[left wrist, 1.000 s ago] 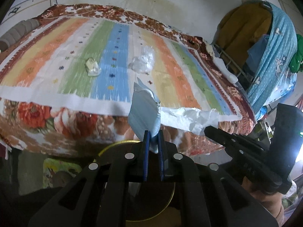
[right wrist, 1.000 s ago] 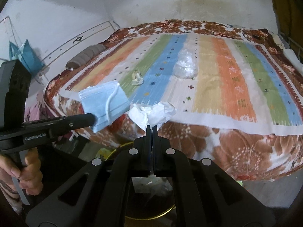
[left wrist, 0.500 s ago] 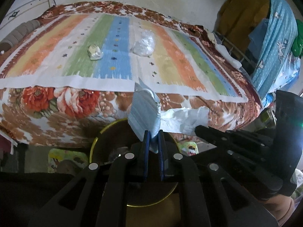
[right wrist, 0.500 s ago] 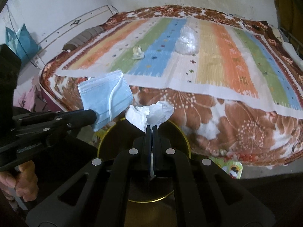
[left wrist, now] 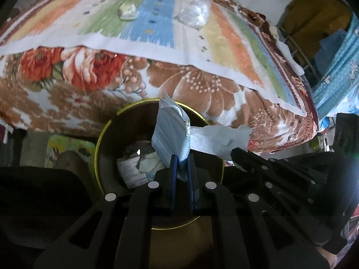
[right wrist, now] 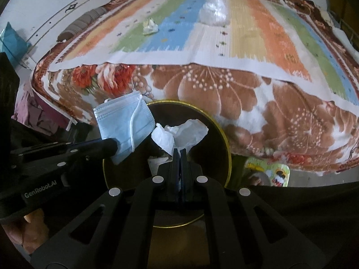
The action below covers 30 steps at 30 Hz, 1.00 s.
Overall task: Collect trash
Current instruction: 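Carry the mask and tissue in both grippers over the gold-rimmed bin, then open both grippers over the bin to drop the mask and tissue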
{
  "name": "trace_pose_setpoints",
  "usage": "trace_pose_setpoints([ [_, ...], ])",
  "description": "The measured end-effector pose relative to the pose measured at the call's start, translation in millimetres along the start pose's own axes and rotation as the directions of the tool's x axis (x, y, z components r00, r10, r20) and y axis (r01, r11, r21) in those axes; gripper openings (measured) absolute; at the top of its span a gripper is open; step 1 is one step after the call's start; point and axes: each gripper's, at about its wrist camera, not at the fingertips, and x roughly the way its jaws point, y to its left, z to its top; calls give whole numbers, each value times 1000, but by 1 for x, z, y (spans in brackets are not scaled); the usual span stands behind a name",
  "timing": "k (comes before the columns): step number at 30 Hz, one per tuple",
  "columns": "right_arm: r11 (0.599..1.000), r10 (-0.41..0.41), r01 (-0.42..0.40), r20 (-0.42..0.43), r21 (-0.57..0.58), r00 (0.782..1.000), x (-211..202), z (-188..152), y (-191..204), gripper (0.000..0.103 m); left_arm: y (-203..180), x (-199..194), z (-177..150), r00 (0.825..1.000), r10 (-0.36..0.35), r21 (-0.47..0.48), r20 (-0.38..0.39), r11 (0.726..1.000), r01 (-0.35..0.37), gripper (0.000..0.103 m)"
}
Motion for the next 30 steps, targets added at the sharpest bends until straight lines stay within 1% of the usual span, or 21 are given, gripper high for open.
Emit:
trace_pose_setpoints([
  [2,1000,0,0,-21,6,1000,6,1,-1,0,4,5,0,1000,-4,-29,-22,1000,3,8],
  [6,999,5,-3,-64,37,998,18,3,-6,1,20,18,3,998,1,-118,-69,993,-9,8],
  [10,998,13,-7,-98,62,995,29,5,-10,1,24,27,5,996,21,-139,-88,990,-33,8],
  [12,997,24,-14,-119,81,993,34,5,-12,1,27,30,5,995,9,-158,-101,987,-25,8],
  [13,996,29,-17,-125,89,992,35,5,-13,3,29,31,5,994,5,-169,-109,985,-24,12],
  [14,995,33,-20,-131,101,991,36,5,-15,5,31,32,6,993,7,-182,-115,983,-28,14],
  [15,993,41,-25,-130,119,991,36,6,-18,8,35,31,8,993,10,-198,-117,980,-33,23],
  [16,991,45,-29,-125,128,991,35,6,-19,13,37,29,9,994,10,-207,-108,978,-33,35],
  [17,990,49,-33,-116,135,992,34,7,-20,24,38,26,11,995,13,-211,-96,977,-33,39],
  [18,990,49,-34,-105,139,993,32,8,-21,31,38,23,13,997,18,-211,-79,977,-35,41],
  [19,990,43,-30,-90,135,995,29,8,-20,42,38,18,15,998,22,-207,-63,978,-35,41],
  [21,991,43,-34,-67,127,997,25,10,-19,42,37,12,18,998,40,-200,-40,979,-47,42],
  [23,991,46,-38,-59,128,997,23,12,-20,43,37,7,22,997,78,-195,-12,978,-79,42],
  [24,991,50,-43,-53,129,997,22,14,-20,45,36,6,24,996,91,-190,-8,978,-91,42],
  [25,991,50,-44,-49,129,998,20,16,-20,52,35,3,27,995,100,-182,-2,978,-99,43],
  [26,991,45,-39,-39,126,998,18,18,-20,53,34,1,30,995,104,-173,5,980,-101,44],
  [28,994,32,-30,-18,102,999,12,24,-19,55,32,-6,37,992,124,-154,23,981,-119,48],
  [30,996,24,-24,2,86,1000,8,31,-19,58,32,-16,47,988,147,-137,57,981,-138,54],
])
